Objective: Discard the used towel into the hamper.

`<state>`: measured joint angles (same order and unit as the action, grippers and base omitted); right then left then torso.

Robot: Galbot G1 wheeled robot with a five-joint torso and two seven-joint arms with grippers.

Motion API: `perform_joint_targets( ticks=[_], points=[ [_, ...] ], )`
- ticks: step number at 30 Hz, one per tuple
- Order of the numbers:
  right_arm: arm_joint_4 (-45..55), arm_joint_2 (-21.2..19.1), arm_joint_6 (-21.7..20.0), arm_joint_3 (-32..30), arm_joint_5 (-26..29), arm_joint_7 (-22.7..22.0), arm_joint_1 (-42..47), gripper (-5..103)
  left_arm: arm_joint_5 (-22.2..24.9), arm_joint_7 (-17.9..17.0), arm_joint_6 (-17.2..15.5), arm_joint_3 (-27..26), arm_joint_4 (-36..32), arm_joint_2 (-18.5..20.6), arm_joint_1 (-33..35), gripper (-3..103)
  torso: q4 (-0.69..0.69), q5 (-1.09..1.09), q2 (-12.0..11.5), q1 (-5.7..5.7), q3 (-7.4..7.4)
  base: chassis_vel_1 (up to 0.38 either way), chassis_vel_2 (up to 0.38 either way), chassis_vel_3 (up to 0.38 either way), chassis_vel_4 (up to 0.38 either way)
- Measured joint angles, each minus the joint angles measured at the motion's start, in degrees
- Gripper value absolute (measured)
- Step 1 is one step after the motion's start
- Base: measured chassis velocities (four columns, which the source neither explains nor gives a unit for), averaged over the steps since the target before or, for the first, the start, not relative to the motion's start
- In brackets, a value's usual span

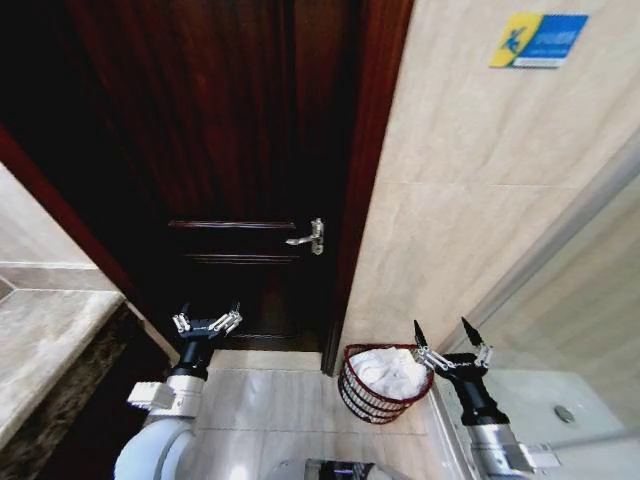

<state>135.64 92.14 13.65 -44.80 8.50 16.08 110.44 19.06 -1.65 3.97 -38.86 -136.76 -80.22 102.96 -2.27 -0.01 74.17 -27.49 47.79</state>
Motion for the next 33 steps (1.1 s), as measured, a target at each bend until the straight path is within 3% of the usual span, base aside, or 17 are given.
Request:
perform_joint_targets(
  ticks=[33],
  points=[
    [0.0, 0.0, 0.0, 0.0, 0.0, 0.0, 0.0, 100, 0.0, 0.0, 0.0, 0.0, 0.0, 0.0, 0.0, 100, -0.01, 0.01, 0.0, 0.00, 0.01, -0.009, -0.014, 0.013, 0.011]
  ],
)
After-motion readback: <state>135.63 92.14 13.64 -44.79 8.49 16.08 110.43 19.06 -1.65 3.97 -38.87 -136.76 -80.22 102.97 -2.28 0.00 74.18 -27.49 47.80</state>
